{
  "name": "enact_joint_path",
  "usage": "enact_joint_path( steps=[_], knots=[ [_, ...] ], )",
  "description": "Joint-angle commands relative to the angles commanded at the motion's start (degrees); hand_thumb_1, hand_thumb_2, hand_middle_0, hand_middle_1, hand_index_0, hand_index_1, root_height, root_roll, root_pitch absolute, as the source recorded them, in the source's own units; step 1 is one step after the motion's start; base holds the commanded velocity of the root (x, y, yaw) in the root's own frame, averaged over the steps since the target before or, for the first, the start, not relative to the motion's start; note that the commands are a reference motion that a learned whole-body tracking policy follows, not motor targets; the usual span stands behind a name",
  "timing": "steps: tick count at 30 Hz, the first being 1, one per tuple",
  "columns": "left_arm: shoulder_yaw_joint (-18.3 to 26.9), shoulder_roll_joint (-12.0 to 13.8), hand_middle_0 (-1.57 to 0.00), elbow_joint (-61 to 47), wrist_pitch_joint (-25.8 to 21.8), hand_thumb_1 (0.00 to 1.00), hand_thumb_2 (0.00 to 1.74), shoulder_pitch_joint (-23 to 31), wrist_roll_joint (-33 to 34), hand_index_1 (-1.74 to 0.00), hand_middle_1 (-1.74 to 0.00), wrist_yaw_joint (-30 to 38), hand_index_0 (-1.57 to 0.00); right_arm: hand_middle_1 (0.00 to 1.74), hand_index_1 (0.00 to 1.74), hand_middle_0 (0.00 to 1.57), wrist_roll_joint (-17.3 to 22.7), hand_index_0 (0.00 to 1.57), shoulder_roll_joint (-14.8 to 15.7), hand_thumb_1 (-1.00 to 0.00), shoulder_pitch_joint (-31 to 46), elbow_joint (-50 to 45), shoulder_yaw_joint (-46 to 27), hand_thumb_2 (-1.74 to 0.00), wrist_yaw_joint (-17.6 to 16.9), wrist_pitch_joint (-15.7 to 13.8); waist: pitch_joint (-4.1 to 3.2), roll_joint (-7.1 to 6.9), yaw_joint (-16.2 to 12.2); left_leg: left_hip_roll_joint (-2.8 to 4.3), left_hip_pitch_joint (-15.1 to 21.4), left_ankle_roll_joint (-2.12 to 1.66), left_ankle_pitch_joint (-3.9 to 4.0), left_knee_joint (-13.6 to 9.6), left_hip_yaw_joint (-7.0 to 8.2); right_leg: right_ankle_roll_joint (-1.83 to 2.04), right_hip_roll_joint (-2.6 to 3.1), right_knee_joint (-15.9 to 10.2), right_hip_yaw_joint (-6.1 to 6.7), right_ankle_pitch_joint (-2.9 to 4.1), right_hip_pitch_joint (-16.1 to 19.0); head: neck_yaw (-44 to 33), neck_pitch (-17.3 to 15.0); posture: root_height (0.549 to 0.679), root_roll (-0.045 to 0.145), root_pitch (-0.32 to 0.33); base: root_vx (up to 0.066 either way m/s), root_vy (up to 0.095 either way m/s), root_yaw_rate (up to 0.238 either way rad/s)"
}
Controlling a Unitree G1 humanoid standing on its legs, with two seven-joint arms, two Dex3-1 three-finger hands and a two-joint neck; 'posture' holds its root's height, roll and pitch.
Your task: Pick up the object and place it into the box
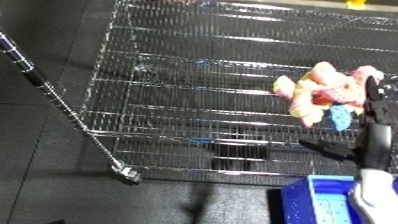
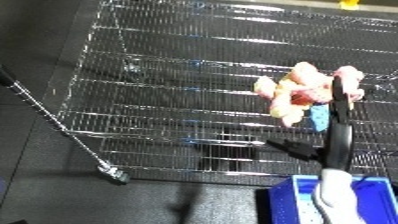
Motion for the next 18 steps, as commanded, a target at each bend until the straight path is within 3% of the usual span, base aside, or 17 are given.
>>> enact_joint_path(
  steps=[8, 12, 18],
  knots=[
    [-3.87, 1.21, -1.57, 0.03, -1.73, 1.00, 1.74, -0.31, -2.07, -1.74, -1.74, -1.73, -1.57, 0.00, 0.00, 0.00, -1.23, 0.00, -11.96, 0.00, -10.18, 9.62, 5.63, 0.00, 0.45, 1.68, 0.18, 2.64, 0.13, -0.39, -1.10, -0.13, 0.15, -0.96, 0.59, 0.22, -0.23, 0.16, 0.66, 0.01, -2.90, 7.67, 2.59, 0.628, 0.071, -0.134, 0.036, -0.007, -0.090],
    [-6.35, 1.85, -1.57, -0.12, -2.67, 1.00, 1.74, -0.90, -3.55, -1.74, -1.74, -2.81, -1.57, 0.00, 0.00, 0.00, -1.75, 0.00, -18.31, 0.00, -19.02, 18.69, 11.80, 0.00, 1.83, 3.09, 0.18, 4.56, 0.26, -0.60, -1.63, -0.46, 0.50, -1.82, 1.03, 0.15, -0.42, 0.25, 0.98, -0.12, -4.38, 12.98, 5.45, 0.629, 0.080, -0.107, 0.031, 0.008, -0.077],
    [-8.79, 2.83, -1.57, -0.16, -3.54, 1.00, 1.74, -0.71, -5.11, -1.74, -1.74, -4.02, -1.57, 0.00, 0.00, 0.00, -2.86, 0.00, -22.99, 0.00, -32.19, 31.62, 21.05, 0.00, 3.48, 3.85, 0.18, 6.91, 0.02, -0.87, -2.50, -1.02, 1.04, -2.80, 1.75, -0.06, -0.66, 0.65, 1.47, -0.23, -6.54, 19.08, 10.20, 0.632, 0.094, -0.070, 0.020, 0.005, -0.060]
  ],
)
